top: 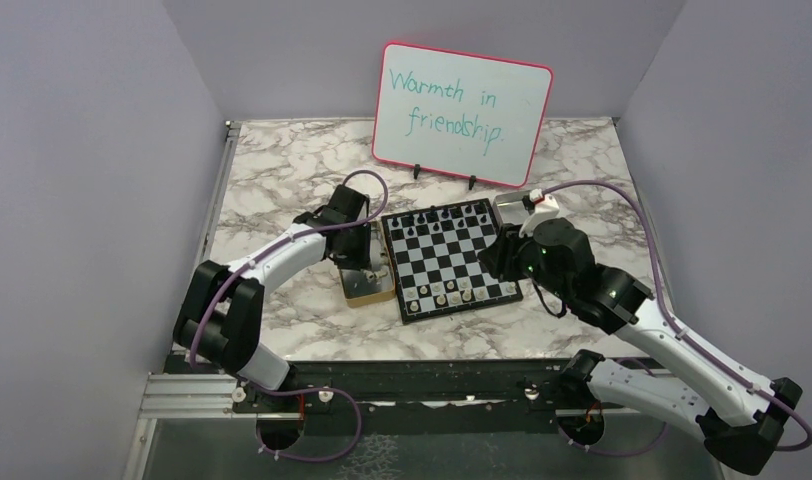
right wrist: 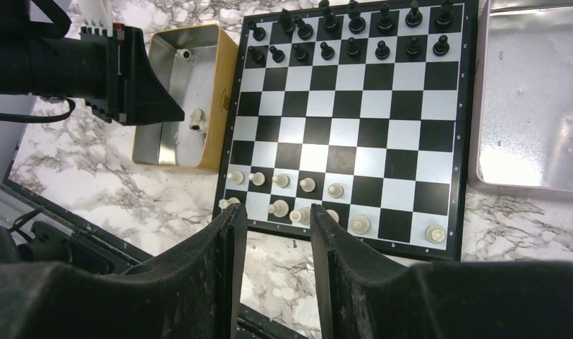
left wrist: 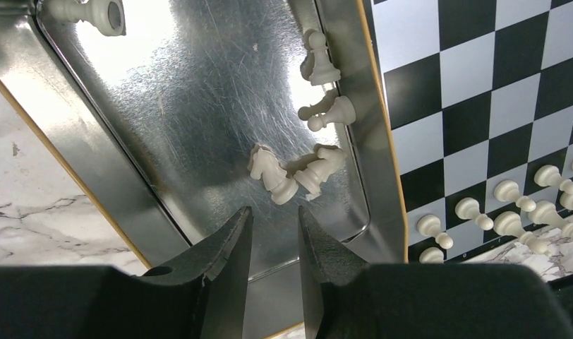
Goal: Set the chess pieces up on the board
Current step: Pick up the chess piece from the storage box.
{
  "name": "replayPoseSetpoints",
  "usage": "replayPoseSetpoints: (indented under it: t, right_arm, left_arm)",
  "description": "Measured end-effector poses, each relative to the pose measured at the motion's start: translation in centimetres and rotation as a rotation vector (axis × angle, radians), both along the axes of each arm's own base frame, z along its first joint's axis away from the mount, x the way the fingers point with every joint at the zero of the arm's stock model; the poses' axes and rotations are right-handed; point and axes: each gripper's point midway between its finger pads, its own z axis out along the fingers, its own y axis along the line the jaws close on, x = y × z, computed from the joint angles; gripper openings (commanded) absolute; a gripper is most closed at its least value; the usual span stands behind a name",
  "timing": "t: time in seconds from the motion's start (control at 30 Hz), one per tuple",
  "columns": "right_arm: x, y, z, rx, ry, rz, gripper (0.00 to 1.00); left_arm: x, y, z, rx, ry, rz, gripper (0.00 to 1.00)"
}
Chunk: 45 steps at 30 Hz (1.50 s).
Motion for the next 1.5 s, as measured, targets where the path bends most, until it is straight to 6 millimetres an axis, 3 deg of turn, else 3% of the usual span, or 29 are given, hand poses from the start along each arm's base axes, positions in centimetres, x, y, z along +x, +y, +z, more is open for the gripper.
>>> replayPoseSetpoints:
  t: [0.73, 1.17, 1.37, 1.5]
  right_arm:
    - [-0.2, 0.1, -0.3, 0.014, 0.018, -0.005, 0.44]
    - [-0.1, 0.3, -0.7, 0.008, 0.027, -0.002, 0.44]
    - [-0.1, 0.4, -0.7, 0.013, 0.032, -0.003, 0.43]
    - [-0.2, 0.7, -0.7, 0.036, 0.041, -0.002, 0.43]
  left_arm:
    - [-0.3, -0.3, -3.0, 0.01, 0.087, 0.035, 0.37]
    - [-0.2, -0.6, -3.2, 0.007, 0.074, 0.002, 0.21]
    - [-0.3, -0.7, -3.0, 0.002, 0.066, -0.024, 0.2]
    - [0.0, -0.8, -1.9, -0.013, 0.029, -0.041, 0.2]
